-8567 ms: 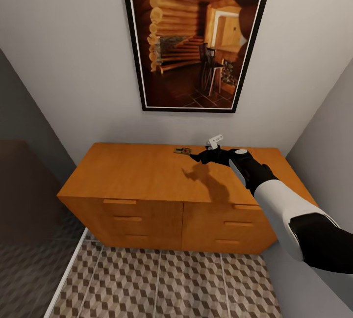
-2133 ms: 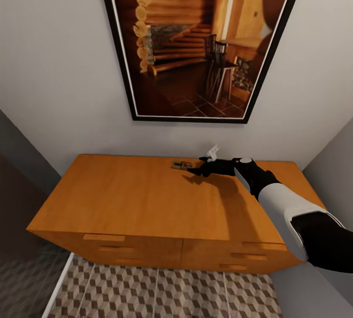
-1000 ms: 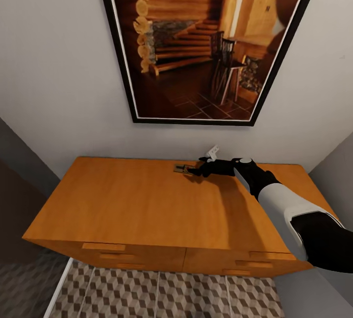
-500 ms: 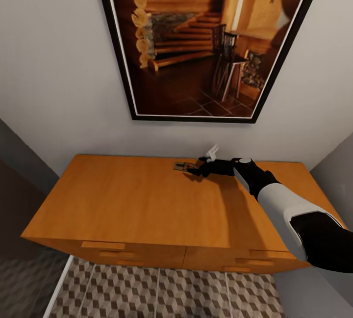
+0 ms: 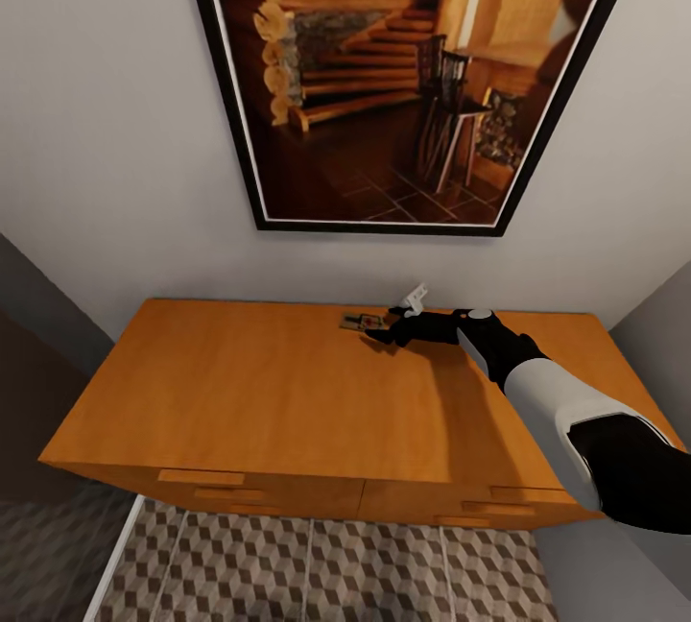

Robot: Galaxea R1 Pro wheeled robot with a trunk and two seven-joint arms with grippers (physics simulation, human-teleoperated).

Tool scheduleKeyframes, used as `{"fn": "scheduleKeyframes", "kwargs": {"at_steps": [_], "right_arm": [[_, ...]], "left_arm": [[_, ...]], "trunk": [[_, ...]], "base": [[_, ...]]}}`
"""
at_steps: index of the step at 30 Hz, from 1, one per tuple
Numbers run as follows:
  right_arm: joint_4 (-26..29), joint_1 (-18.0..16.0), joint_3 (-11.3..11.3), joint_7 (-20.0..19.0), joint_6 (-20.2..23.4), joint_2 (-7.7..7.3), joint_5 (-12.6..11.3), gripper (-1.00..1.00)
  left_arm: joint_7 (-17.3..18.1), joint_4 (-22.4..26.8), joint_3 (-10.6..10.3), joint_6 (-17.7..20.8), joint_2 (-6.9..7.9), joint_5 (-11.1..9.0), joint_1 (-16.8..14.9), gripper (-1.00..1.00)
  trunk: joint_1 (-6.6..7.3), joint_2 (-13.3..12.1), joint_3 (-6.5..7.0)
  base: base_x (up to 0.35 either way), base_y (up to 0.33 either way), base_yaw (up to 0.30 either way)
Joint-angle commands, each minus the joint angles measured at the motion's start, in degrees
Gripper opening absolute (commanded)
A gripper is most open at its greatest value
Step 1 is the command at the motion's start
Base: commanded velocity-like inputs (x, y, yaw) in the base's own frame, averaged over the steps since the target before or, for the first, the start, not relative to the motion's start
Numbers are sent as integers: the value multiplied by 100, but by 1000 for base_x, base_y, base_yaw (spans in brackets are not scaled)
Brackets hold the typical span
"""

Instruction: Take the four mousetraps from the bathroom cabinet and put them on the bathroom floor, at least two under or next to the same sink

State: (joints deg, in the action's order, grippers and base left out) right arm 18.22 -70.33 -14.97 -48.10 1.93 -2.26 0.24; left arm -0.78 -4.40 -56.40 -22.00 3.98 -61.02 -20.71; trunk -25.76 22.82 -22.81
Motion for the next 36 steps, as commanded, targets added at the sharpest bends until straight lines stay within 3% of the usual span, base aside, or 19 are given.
{"fn": "scheduleKeyframes", "kwargs": {"at_steps": [1, 36], "right_arm": [[7, -4, -6, -16, 20, -2, 2, 100], [3, -6, -6, -6, 18, -2, 6, 100]], "left_arm": [[-27, -8, -38, -15, -3, 12, -3, -100], [-19, -8, -38, -15, -3, 11, -3, -100]], "trunk": [[-3, 9, -10], [-3, 9, -13]], "base": [[0, 0, 0], [11, 9, 0]]}}
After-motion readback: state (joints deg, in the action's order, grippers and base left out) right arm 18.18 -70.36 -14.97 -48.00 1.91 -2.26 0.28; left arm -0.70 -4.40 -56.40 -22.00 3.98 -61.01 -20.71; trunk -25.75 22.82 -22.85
